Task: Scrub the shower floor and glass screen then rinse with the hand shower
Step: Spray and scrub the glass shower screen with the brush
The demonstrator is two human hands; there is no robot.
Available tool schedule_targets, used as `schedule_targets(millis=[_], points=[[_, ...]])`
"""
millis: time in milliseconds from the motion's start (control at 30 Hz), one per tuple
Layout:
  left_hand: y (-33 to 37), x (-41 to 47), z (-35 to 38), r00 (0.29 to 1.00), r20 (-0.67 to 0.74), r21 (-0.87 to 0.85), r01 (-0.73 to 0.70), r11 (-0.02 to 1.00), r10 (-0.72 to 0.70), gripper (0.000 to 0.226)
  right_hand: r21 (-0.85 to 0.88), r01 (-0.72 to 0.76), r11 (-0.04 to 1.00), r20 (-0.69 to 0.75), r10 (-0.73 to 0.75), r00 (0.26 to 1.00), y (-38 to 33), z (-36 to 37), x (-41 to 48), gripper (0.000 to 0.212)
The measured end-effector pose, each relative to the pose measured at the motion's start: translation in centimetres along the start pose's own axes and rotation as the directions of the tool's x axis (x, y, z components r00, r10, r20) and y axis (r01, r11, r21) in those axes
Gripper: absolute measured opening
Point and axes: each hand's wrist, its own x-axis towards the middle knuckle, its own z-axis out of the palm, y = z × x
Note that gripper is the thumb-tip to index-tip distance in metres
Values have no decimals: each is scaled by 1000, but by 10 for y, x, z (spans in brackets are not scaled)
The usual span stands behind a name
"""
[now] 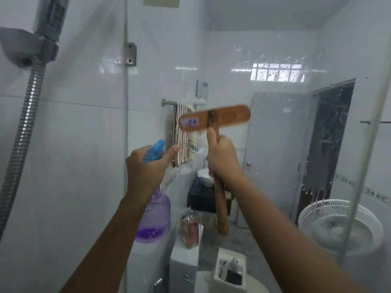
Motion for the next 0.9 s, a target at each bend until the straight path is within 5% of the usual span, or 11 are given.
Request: schedule_targets(millis=[233,533,900], points=[[13,36,-21,990,-124,-7,-70,998,69,39,56,32,998,41,-34,999,-92,10,82,42],[11,56,-45,995,-99,-15,13,1000,-14,36,31,42,999,50,-43,998,-91,32,88,41],[10,57,-44,982,-185,30,-41,999,46,39,41,32,999,49,-34,998,-110,58,92,42]])
